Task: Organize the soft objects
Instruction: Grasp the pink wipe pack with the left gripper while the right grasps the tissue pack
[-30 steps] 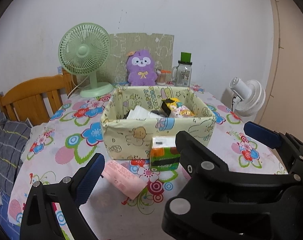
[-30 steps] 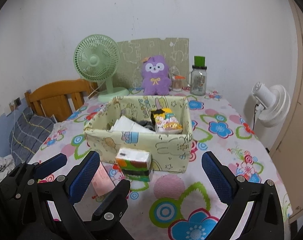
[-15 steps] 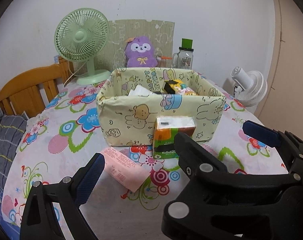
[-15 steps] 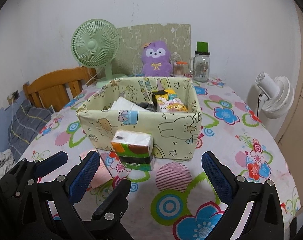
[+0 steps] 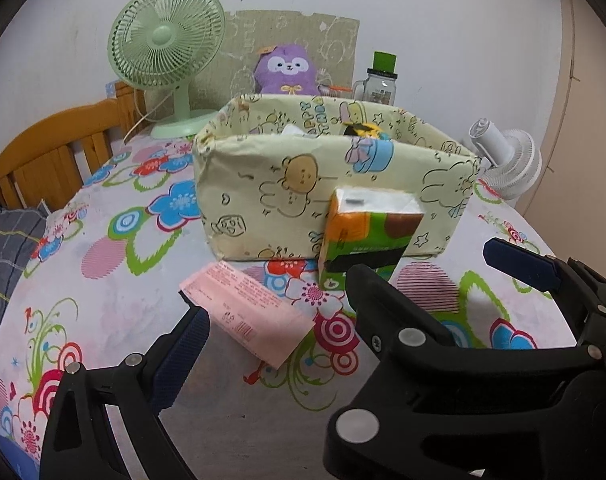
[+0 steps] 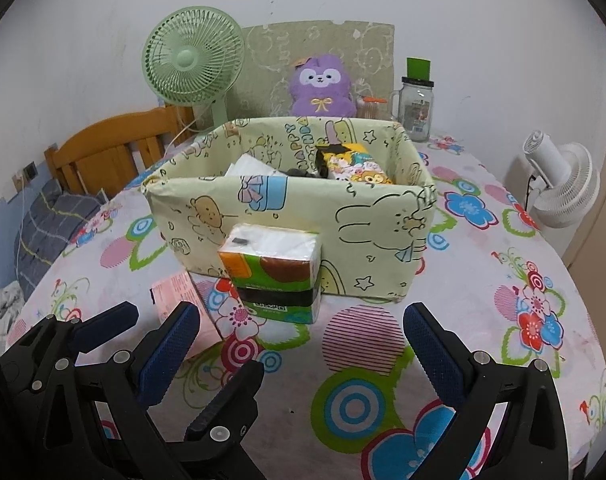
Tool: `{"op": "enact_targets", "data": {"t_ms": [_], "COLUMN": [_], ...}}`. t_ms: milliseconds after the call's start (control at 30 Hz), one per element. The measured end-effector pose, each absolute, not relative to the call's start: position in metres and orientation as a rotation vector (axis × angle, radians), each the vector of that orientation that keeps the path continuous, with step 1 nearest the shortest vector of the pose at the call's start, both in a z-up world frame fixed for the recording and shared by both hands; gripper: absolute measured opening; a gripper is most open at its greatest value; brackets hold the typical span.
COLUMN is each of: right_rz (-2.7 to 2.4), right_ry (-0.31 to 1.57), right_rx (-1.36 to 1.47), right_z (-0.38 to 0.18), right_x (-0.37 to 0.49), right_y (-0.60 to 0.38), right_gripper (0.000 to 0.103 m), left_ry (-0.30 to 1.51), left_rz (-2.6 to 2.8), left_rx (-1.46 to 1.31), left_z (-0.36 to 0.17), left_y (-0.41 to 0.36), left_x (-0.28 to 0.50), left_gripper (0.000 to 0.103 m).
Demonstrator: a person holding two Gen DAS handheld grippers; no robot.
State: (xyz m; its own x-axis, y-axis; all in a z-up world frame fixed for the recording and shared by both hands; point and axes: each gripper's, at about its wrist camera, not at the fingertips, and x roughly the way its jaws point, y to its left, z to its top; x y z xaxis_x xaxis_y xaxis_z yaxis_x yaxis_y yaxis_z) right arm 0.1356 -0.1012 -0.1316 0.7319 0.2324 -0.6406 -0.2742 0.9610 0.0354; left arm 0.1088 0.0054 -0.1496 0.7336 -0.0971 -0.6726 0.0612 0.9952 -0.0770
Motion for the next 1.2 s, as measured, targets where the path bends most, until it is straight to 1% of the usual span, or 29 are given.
{"op": "enact_targets", "data": {"t_ms": [567,633,800,1033,1200], "right_rz": [0.288,0.290,0.278,0.268,0.261], "right_ry": [0.712,0.712,0.735,0.741,0.746], "right_rx": [-0.109,-0.109,-0.084,-0.068,-0.057], "right_z": [-0.139,-0.139,-0.146,-0.147,-0.148], "right_x": [0.155,0.157,0.165,0.170,0.174], "right_y": [-0.083,-0.082,-0.084,-0.086,-0.089], "right_gripper": [0.102,0.101,0.098,0.098,0.098], "left_ry": [0.798,0.806,0.833,0.840,0.843], "left_rz": [-0.064,-0.057,-0.041,-0.050,-0.039], "left_rx": [-0.091,-0.097,-0.112,-0.094,-0.079], "left_z": [-0.162,-0.164,-0.170,-0.169,-0.170], "left_y": [0.022,0.025,0.032,0.030,0.031], "left_x": [0.128,0.130,0.136,0.140,0.145], "left_gripper": [0.098,0.098,0.094,0.093,0.087]}}
